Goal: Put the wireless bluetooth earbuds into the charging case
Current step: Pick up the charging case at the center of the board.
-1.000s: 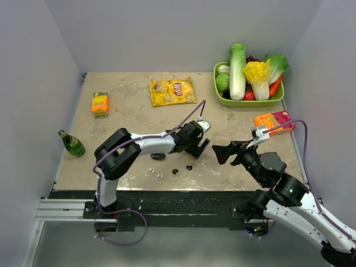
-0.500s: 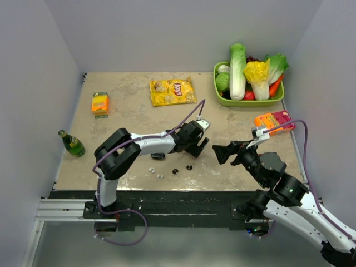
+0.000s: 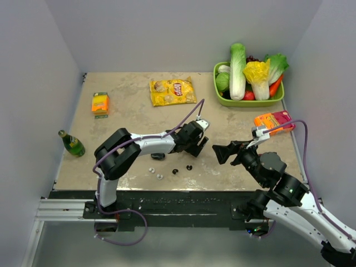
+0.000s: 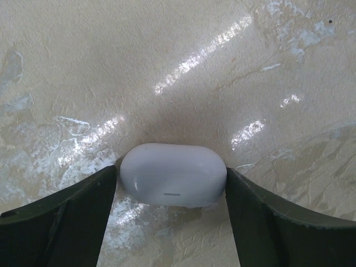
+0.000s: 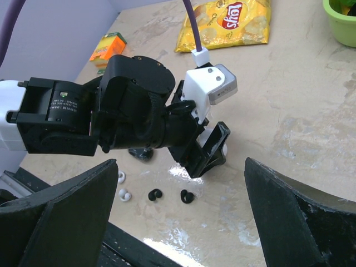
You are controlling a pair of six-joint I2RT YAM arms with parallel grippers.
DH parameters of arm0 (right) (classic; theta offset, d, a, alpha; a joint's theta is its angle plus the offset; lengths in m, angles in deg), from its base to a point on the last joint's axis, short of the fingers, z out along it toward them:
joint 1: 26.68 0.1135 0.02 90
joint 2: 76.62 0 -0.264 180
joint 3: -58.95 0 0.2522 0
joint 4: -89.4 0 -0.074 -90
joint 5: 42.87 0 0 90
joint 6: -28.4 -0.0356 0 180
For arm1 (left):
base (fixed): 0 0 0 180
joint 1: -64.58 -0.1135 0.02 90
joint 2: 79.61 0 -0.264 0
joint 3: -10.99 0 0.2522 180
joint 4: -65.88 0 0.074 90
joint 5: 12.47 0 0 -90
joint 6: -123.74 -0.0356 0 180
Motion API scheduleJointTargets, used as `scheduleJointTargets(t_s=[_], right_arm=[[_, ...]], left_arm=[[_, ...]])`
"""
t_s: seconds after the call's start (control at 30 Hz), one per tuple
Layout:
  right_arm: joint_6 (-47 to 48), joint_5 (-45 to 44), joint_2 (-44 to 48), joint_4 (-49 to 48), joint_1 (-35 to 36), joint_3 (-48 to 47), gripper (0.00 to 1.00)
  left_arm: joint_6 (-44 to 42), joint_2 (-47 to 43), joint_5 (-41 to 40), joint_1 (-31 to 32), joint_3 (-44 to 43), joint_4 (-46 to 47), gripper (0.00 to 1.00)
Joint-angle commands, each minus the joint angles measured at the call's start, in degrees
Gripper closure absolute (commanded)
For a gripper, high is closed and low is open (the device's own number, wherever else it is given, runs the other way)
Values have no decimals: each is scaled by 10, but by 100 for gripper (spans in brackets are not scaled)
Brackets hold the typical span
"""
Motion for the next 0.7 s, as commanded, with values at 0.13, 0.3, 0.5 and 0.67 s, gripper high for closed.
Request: scheduleJointTargets(t_s=[0.13, 0.3, 0.5, 0.67], right_arm=[[-8, -4, 4, -3, 0, -11, 2], [-10, -3, 1, -6, 0, -14, 2], [-9, -23, -28, -17, 0, -47, 2], [-9, -63, -66, -13, 0, -88, 6]], left_arm=[[-7, 12, 2, -1, 25, -23, 42], [-7, -31, -1, 0, 49, 27, 67], [-23, -126, -43, -1, 90, 130, 100], [-47, -260, -46, 0, 206, 275, 100]])
